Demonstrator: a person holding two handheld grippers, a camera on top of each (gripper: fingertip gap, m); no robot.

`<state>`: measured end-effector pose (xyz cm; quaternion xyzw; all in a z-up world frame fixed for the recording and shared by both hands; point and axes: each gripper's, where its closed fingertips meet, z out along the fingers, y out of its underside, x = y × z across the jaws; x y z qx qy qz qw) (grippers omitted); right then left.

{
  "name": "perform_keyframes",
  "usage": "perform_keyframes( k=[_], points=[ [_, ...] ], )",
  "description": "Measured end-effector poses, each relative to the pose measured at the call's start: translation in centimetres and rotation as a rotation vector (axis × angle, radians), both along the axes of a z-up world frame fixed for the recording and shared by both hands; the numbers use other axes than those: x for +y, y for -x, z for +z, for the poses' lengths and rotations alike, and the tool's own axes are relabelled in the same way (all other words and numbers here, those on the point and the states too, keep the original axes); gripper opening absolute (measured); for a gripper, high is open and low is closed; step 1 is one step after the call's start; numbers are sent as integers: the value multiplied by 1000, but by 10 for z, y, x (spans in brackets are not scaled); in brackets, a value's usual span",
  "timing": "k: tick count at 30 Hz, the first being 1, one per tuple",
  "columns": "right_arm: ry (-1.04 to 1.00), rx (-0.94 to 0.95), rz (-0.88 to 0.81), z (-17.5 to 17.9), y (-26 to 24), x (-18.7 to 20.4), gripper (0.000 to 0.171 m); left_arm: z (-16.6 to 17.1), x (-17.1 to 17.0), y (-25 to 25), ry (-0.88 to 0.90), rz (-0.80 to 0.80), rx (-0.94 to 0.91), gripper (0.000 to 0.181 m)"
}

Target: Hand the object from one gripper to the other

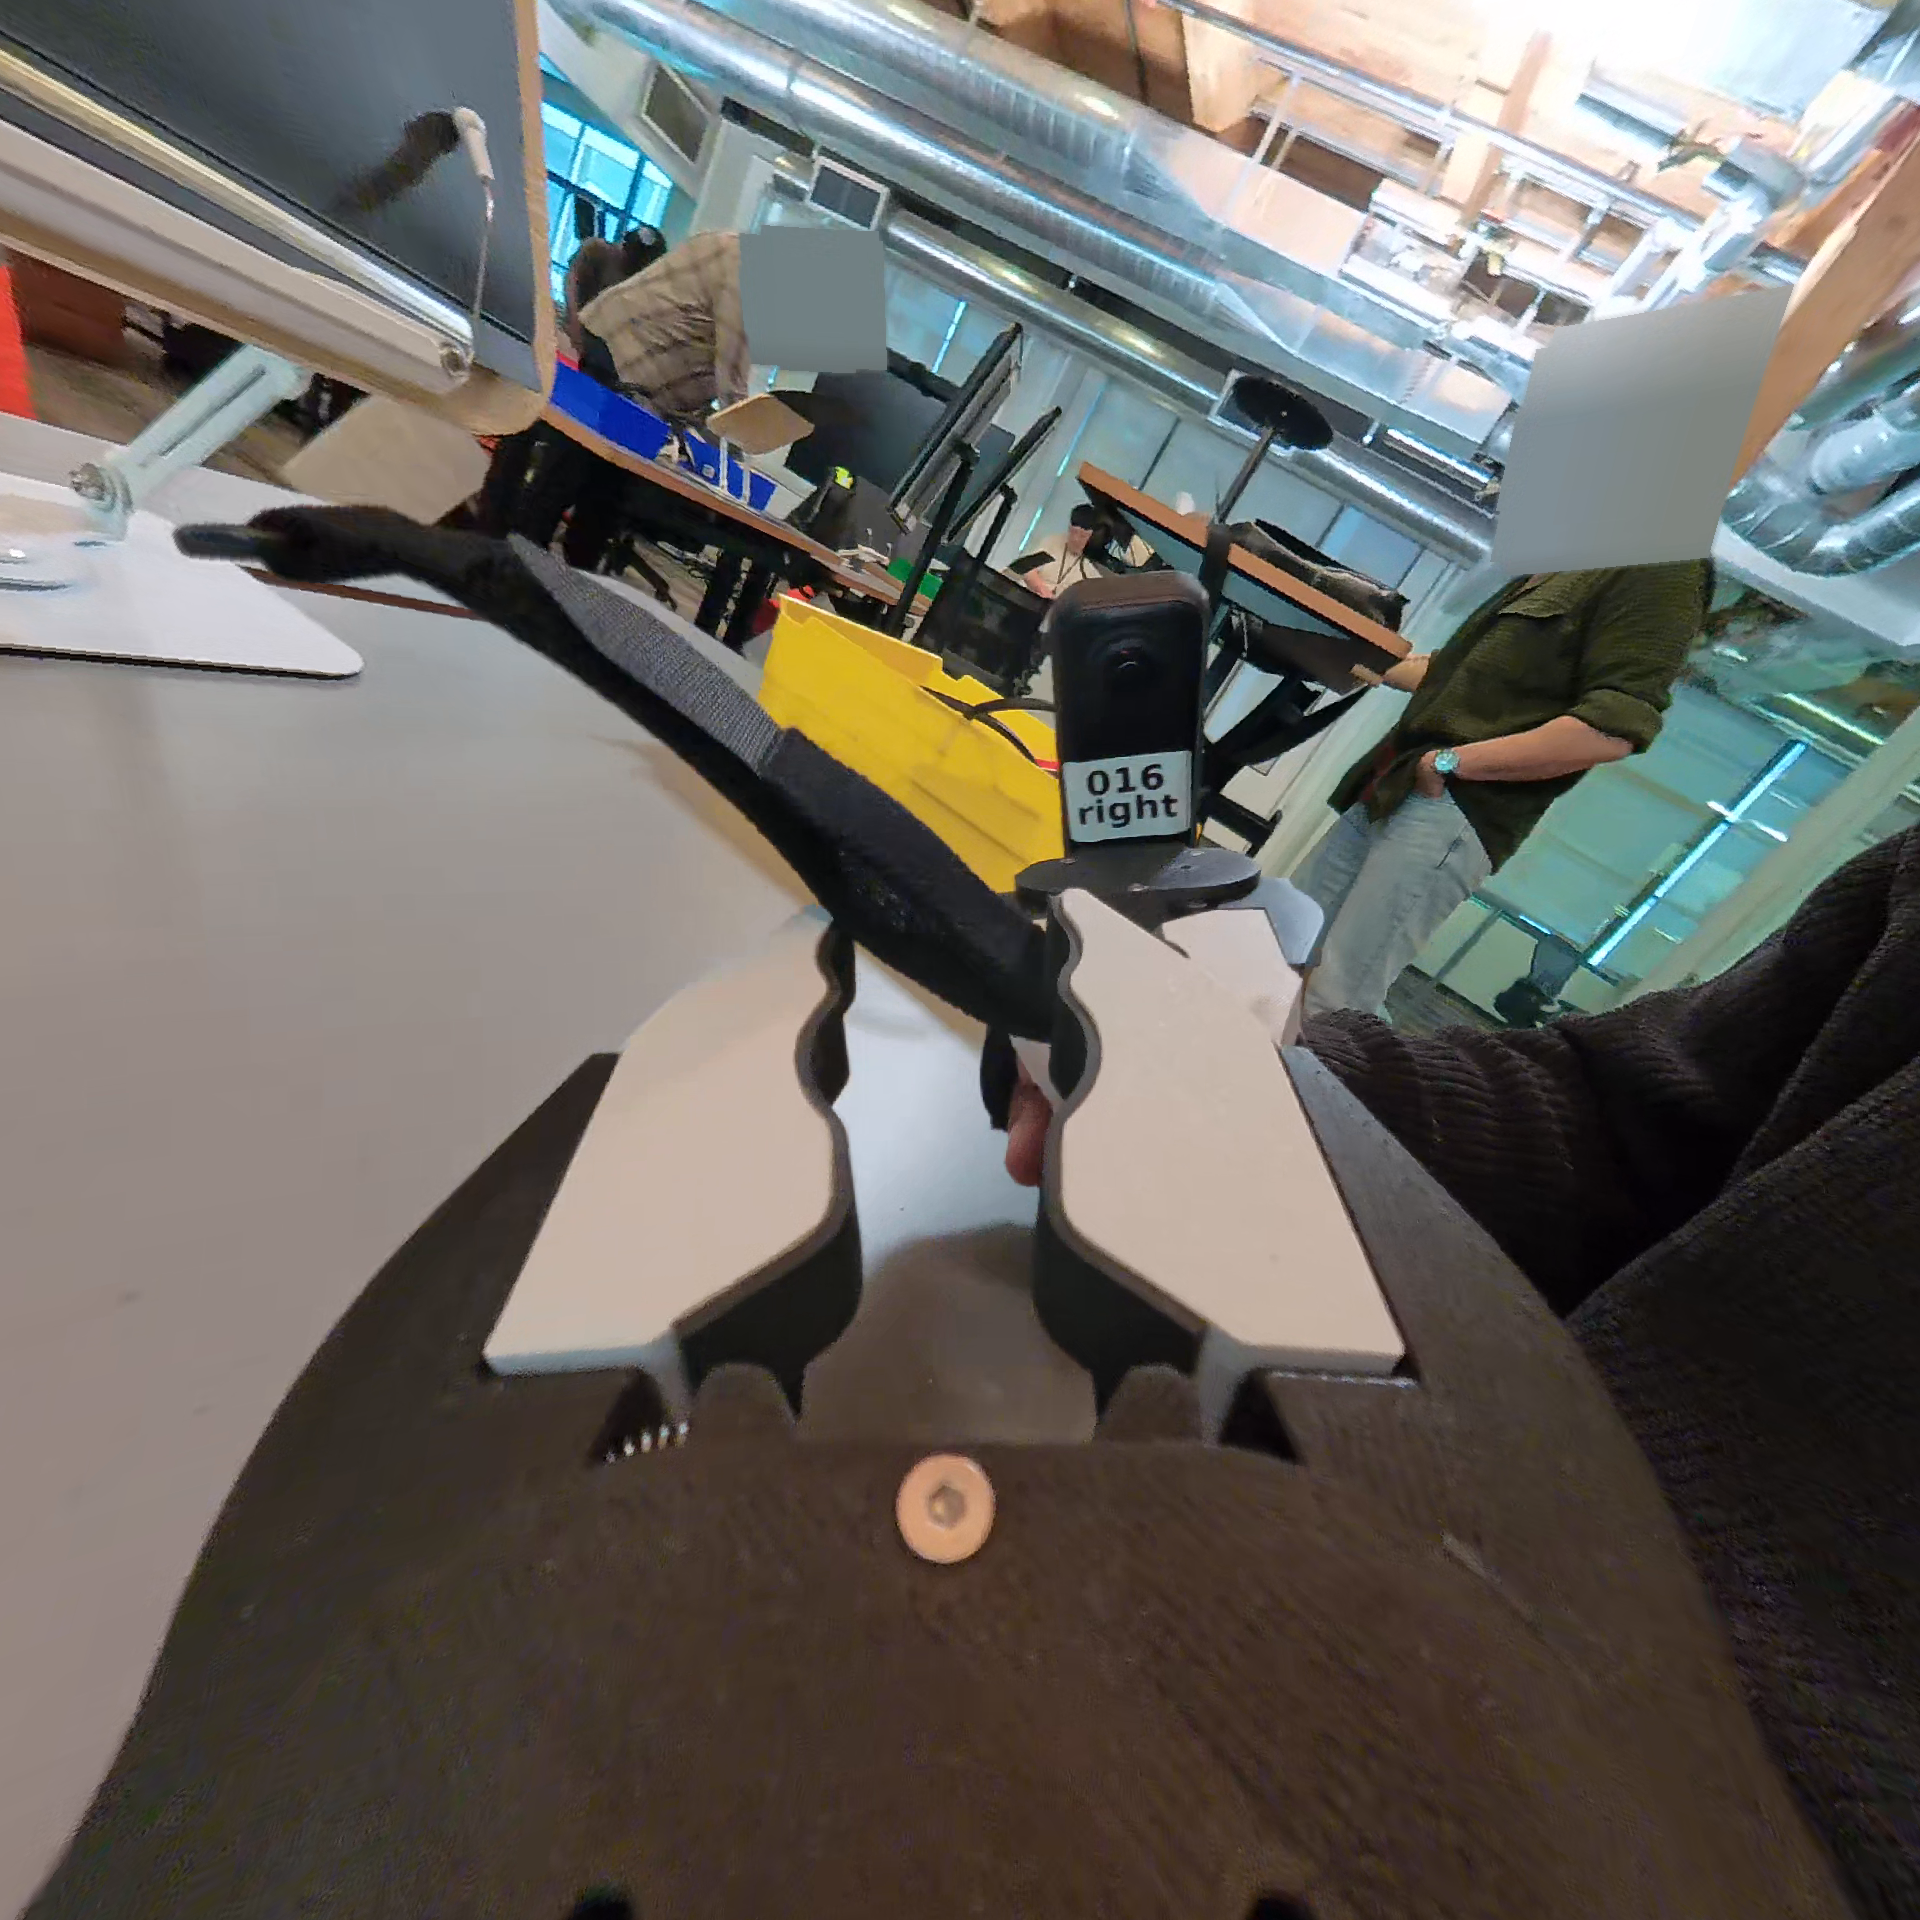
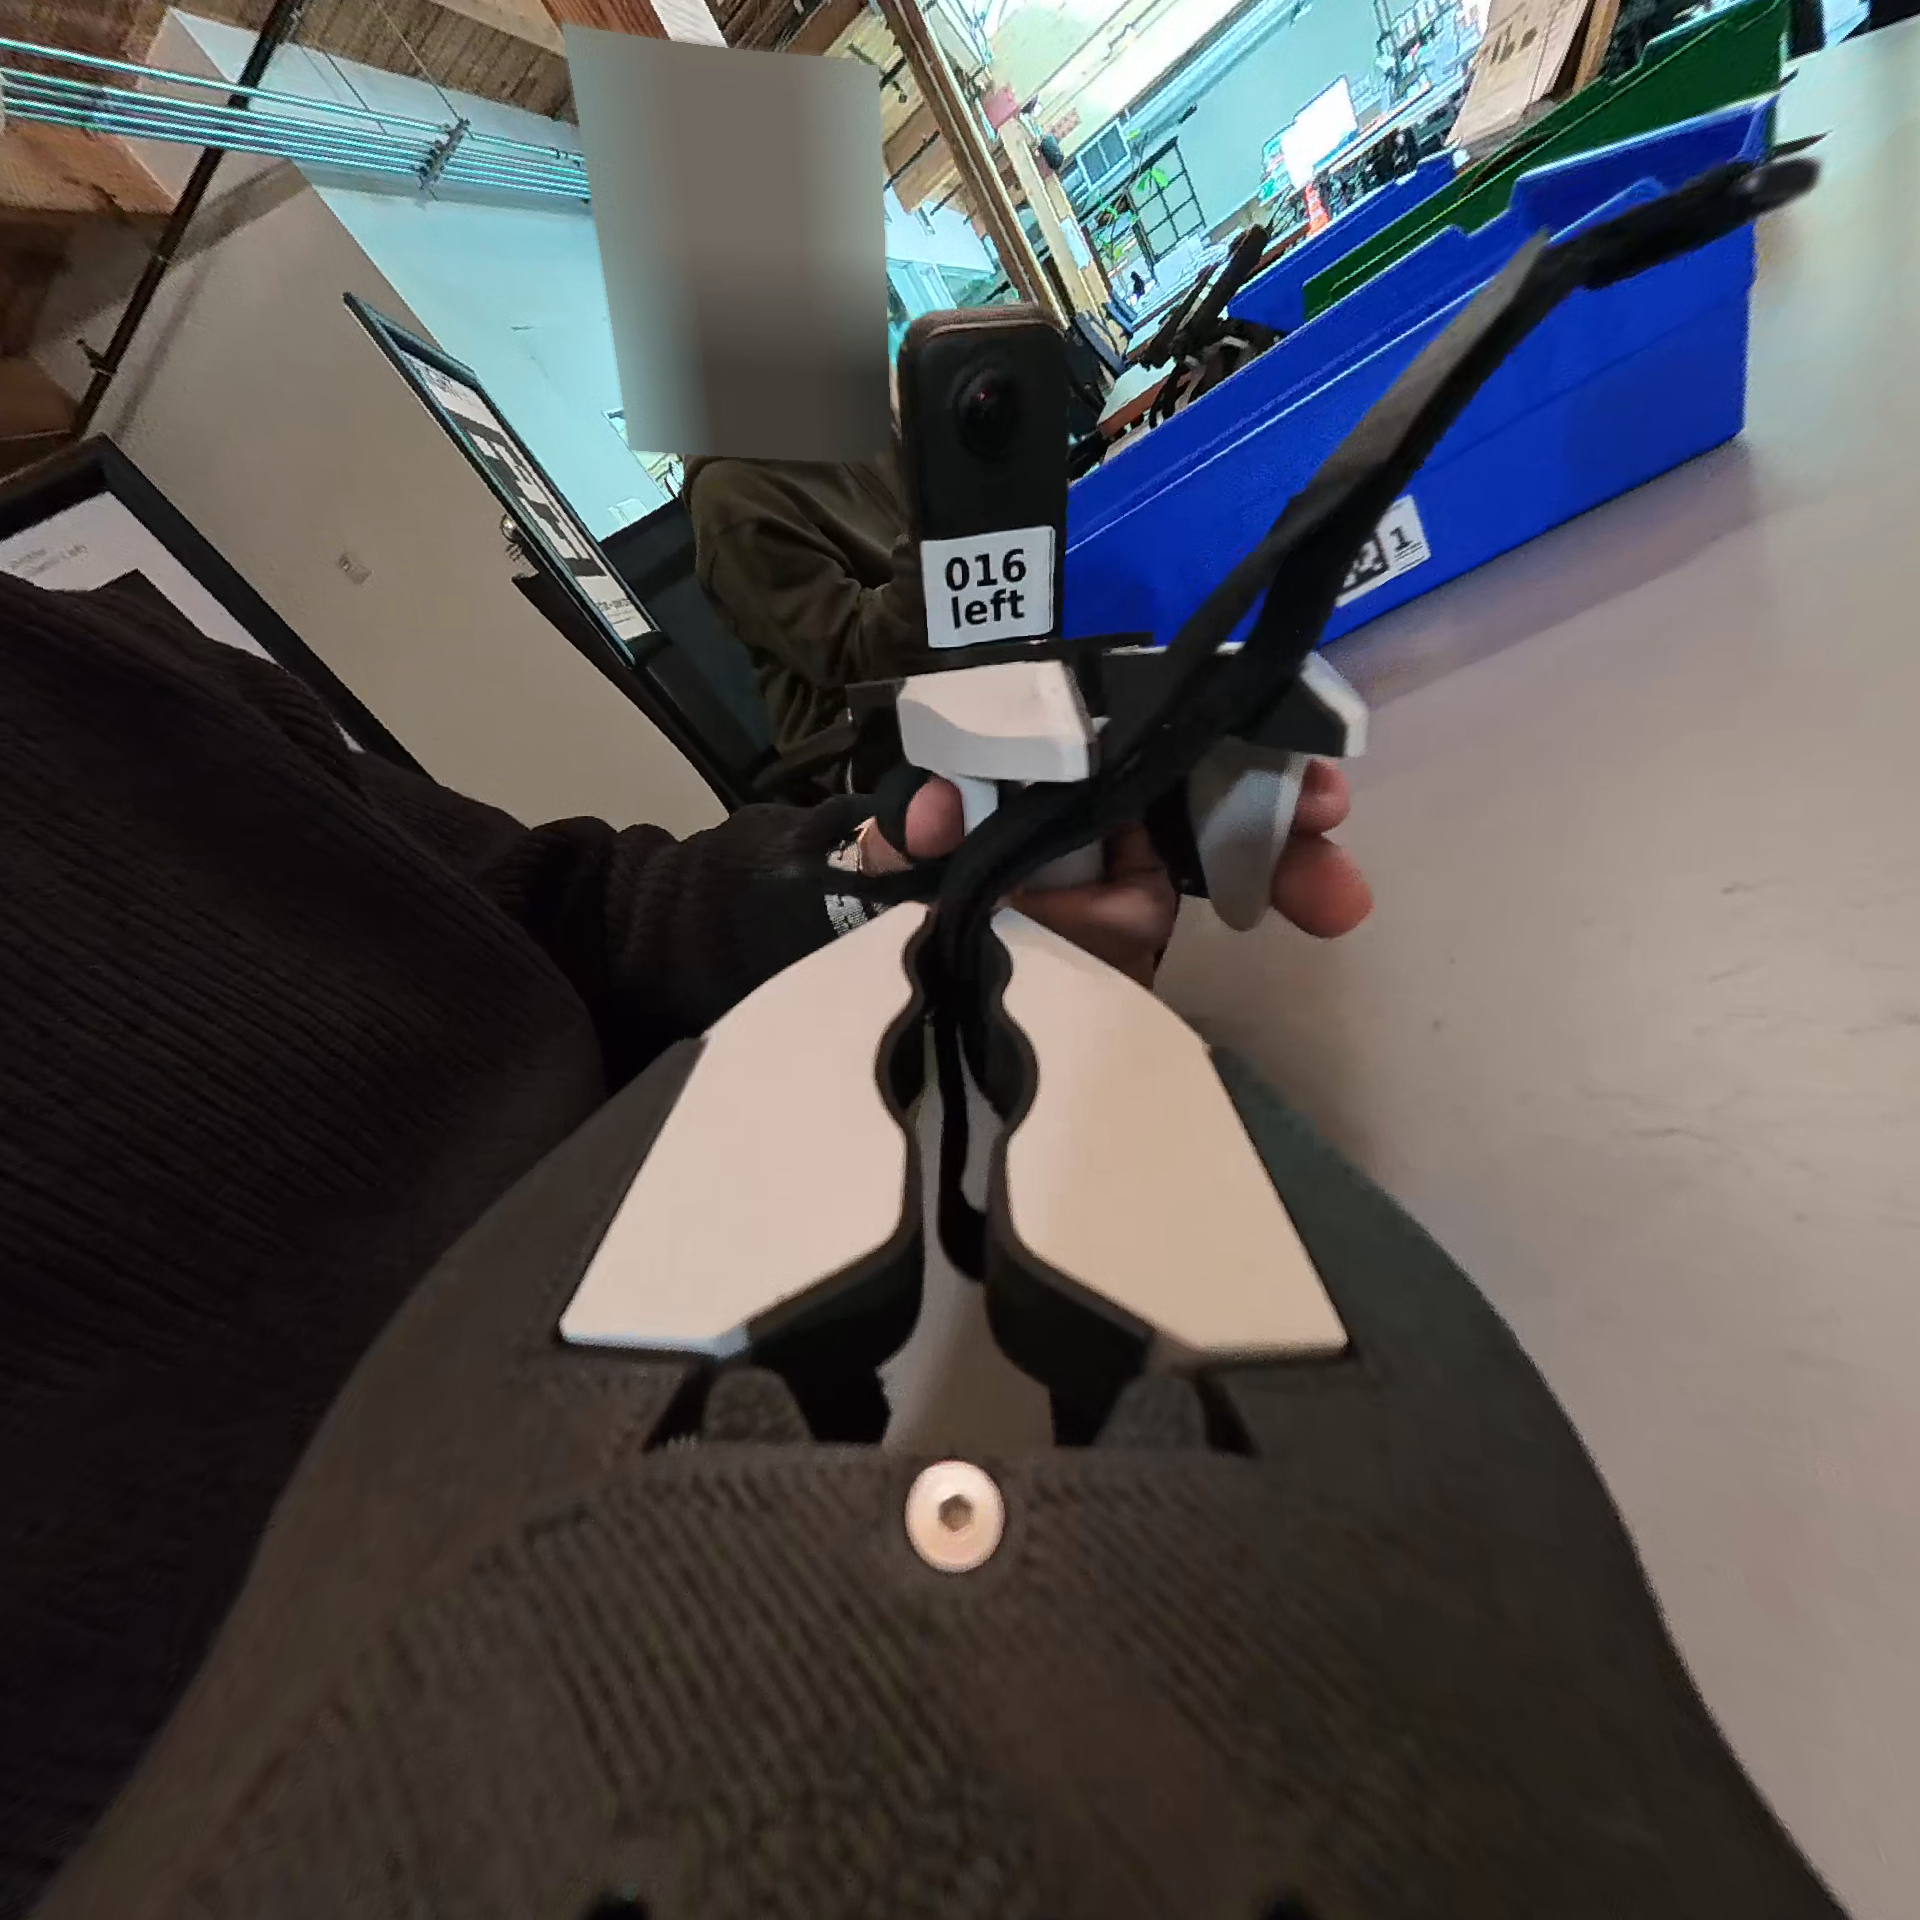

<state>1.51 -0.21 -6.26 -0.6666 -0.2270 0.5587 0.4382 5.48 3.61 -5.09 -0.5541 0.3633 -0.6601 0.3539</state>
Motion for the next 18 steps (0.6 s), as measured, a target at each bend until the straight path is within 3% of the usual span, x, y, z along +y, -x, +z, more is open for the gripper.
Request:
perform_keyframes(
  k=[8, 14, 18],
  points=[
    [-30, 18, -34, 6, -4, 8, 6, -3, 12, 8, 5, 68, 12, 38],
    [7, 271, -100, 33, -29, 22, 6, -8, 30, 18, 79, 123, 27, 55],
    [37, 336, -114, 36, -37, 28, 6, -10, 34, 21, 86, 147, 39, 60]
  ],
)
